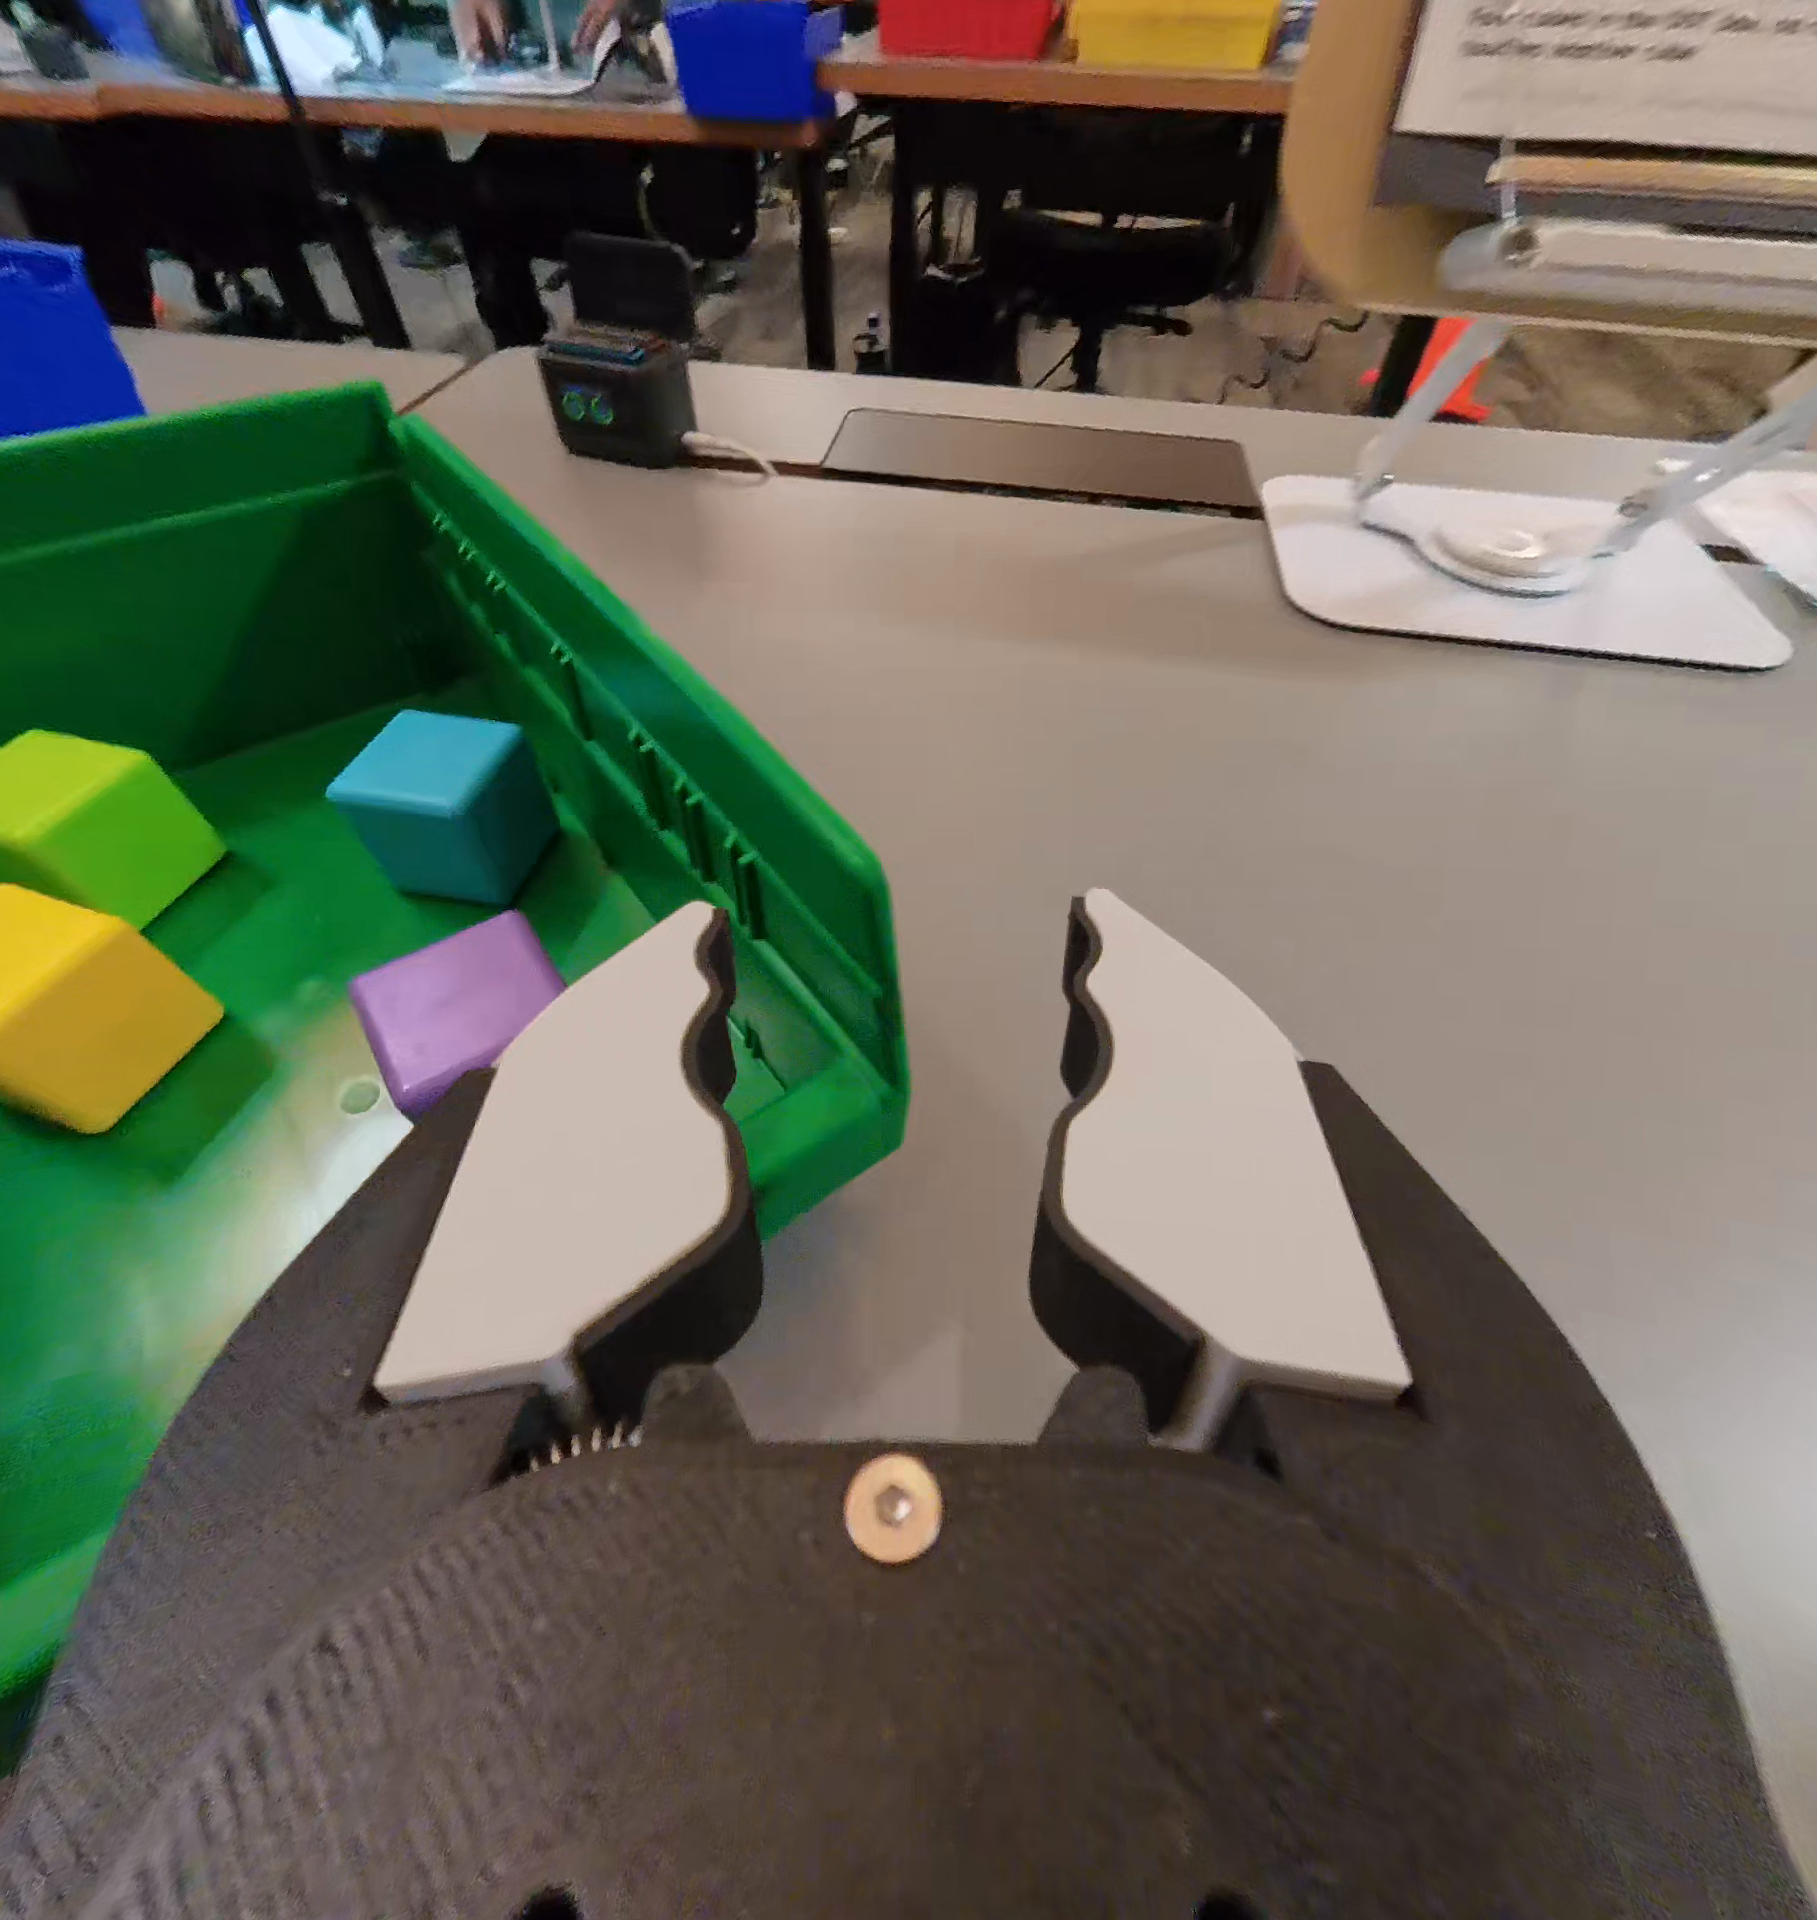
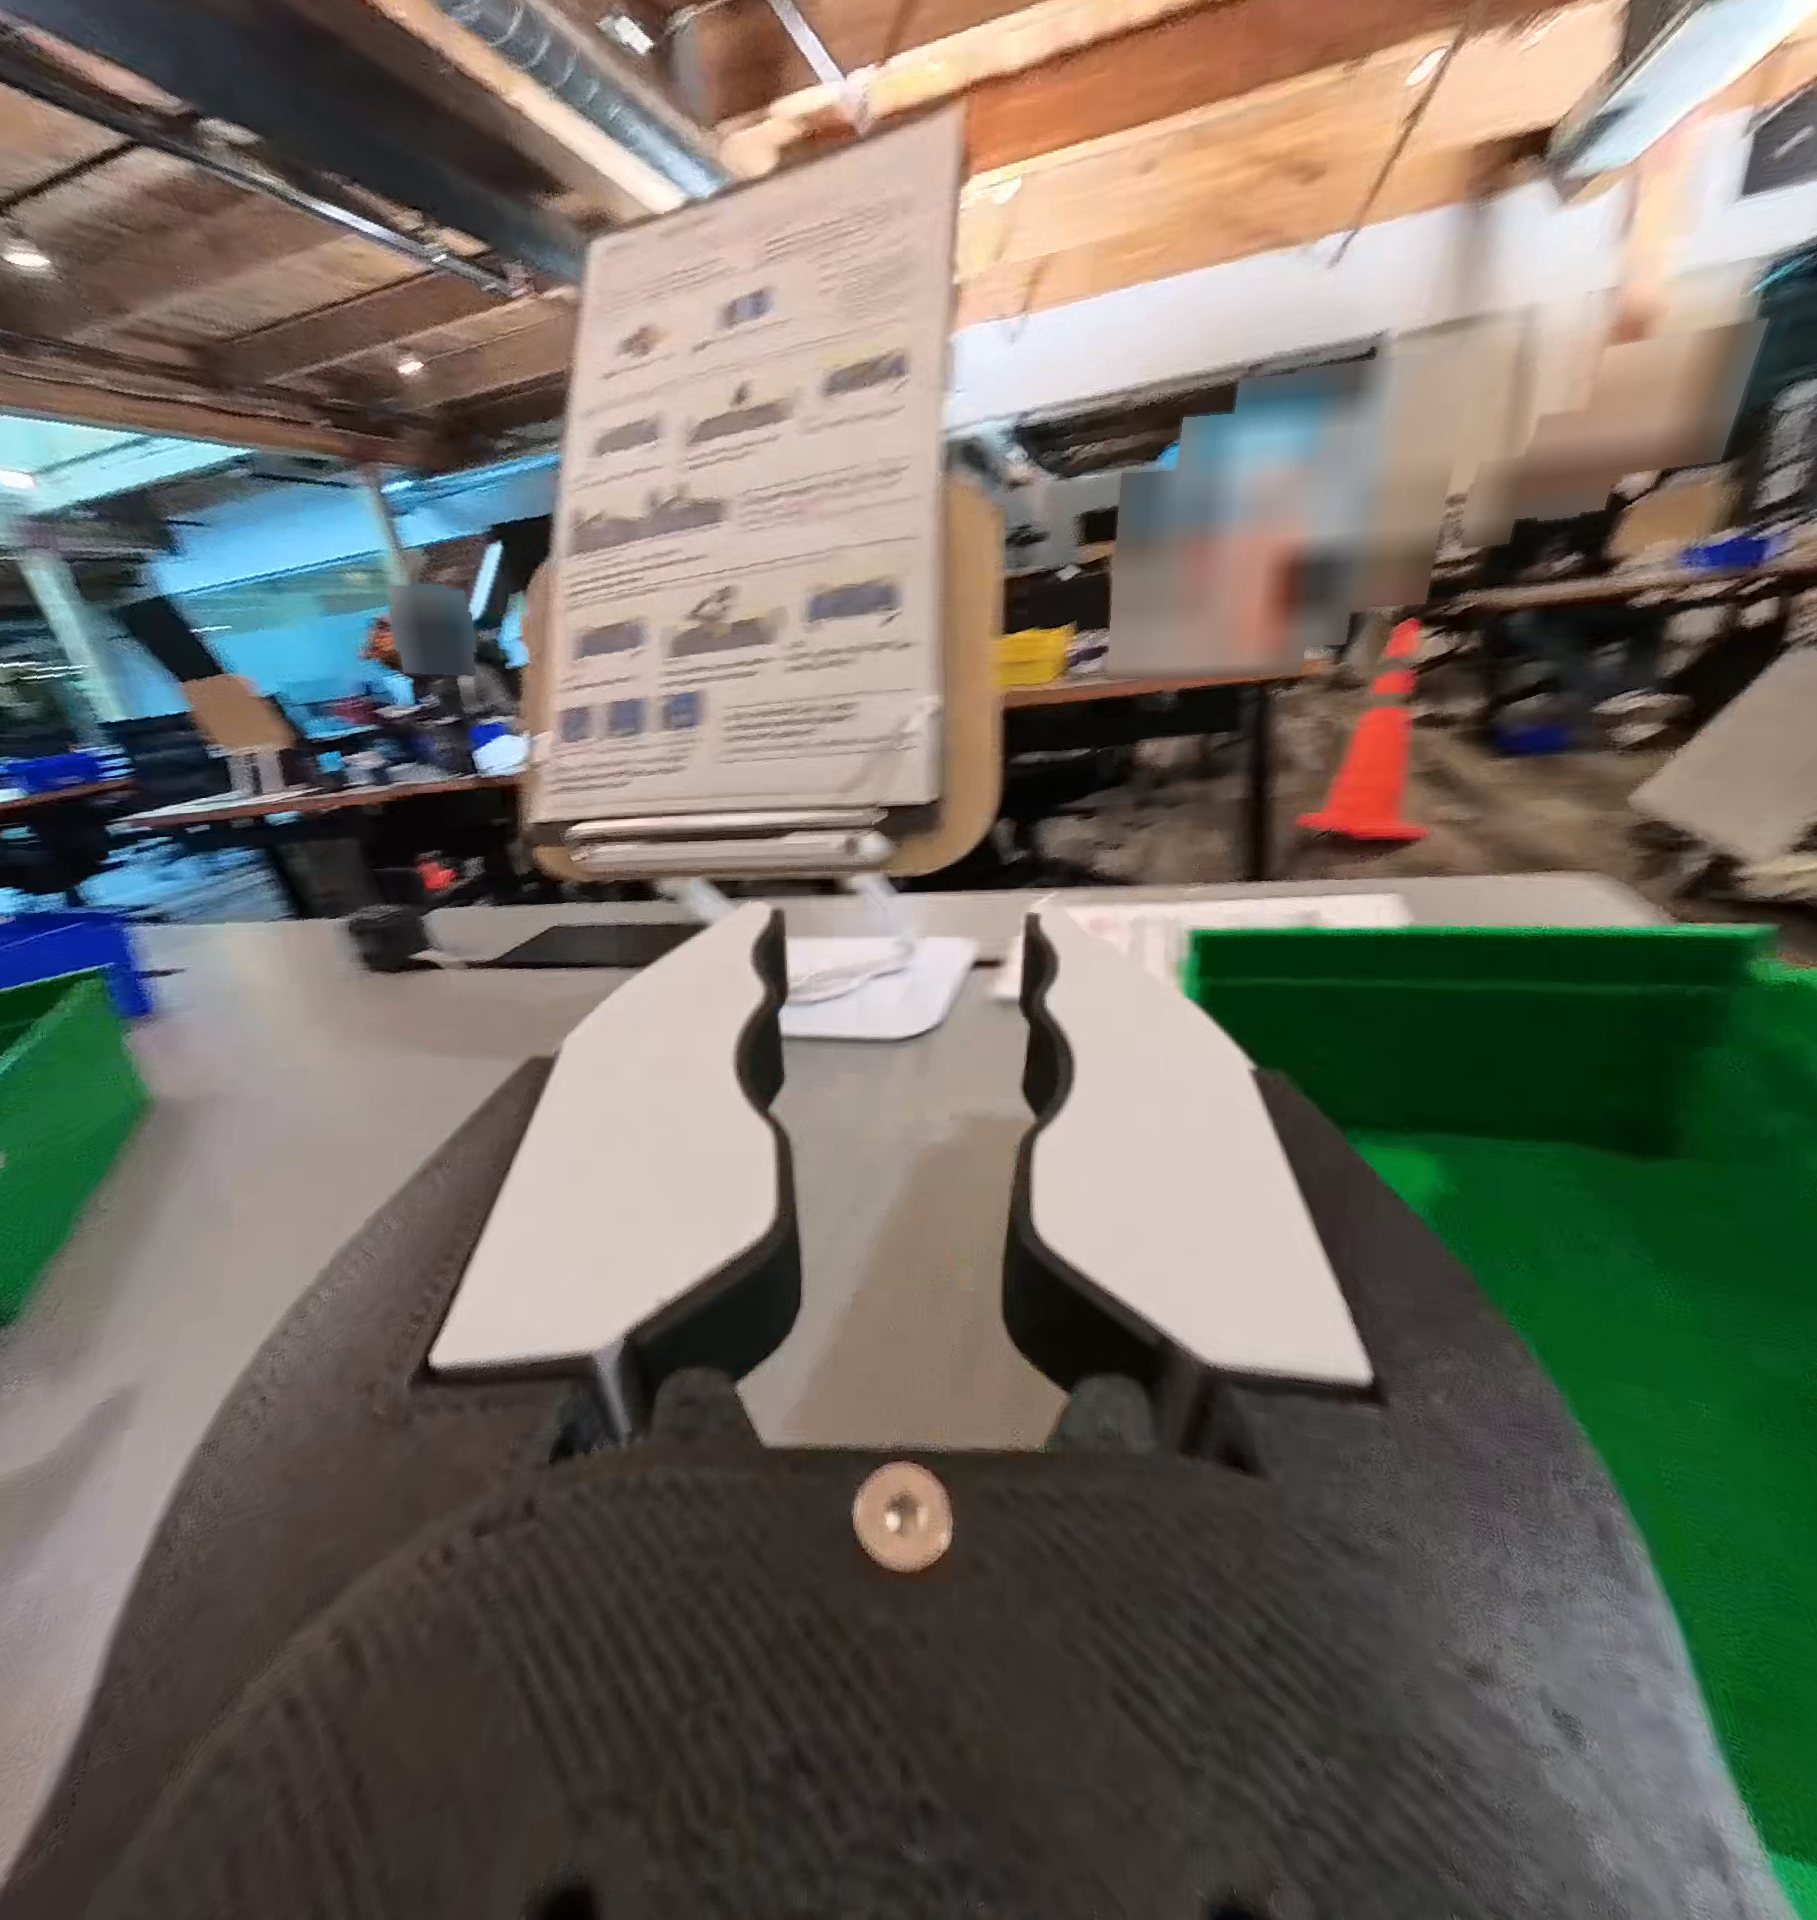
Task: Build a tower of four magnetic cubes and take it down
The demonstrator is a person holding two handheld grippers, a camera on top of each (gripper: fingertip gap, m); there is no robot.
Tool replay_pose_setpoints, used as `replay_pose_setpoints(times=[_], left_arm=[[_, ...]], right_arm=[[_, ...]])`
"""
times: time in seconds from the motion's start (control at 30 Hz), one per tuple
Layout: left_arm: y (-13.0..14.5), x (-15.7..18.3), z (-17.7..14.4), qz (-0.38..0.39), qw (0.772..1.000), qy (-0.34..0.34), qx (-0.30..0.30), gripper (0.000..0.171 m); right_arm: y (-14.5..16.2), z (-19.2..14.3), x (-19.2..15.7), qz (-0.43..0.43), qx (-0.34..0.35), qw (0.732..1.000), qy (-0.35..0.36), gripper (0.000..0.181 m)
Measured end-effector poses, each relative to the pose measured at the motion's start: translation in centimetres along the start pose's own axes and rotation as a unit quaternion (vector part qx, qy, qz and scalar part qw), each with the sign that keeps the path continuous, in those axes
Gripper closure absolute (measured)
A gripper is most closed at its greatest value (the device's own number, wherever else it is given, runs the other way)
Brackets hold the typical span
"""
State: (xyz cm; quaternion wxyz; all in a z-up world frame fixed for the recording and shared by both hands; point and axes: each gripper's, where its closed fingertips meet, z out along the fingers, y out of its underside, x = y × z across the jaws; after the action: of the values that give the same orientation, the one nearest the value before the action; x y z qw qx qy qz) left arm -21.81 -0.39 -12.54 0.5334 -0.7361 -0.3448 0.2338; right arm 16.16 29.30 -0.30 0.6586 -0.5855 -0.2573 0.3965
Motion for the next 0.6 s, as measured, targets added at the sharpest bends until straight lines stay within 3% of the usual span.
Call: replay_pose_setpoints(times=[0.17, 0.23, 0.37, 0.6], left_arm=[[0.9, -1.0, 1.2, -0.005, 1.0, 0.016, -0.024, 0.142], [0.8, -1.1, 1.2, -0.02, 0.999, 0.025, -0.021, 0.144], [0.9, -1.1, 1.0, -0.01, 0.999, 0.036, -0.025, 0.147], [1.0, -1.2, 0.7, 0.08, 0.996, 0.029, -0.03, 0.153]], right_arm=[[3.5, 1.5, -6.1, 0.025, -0.057, 0.995, -0.082, 0.138], [4.2, 1.5, -7.1, 0.002, -0.071, 0.993, -0.097, 0.142], [5.1, 1.3, -6.9, -0.01, -0.088, 0.991, -0.096, 0.145], [7.7, 1.2, -4.9, 0.11, -0.14, 0.981, -0.083, 0.144]])
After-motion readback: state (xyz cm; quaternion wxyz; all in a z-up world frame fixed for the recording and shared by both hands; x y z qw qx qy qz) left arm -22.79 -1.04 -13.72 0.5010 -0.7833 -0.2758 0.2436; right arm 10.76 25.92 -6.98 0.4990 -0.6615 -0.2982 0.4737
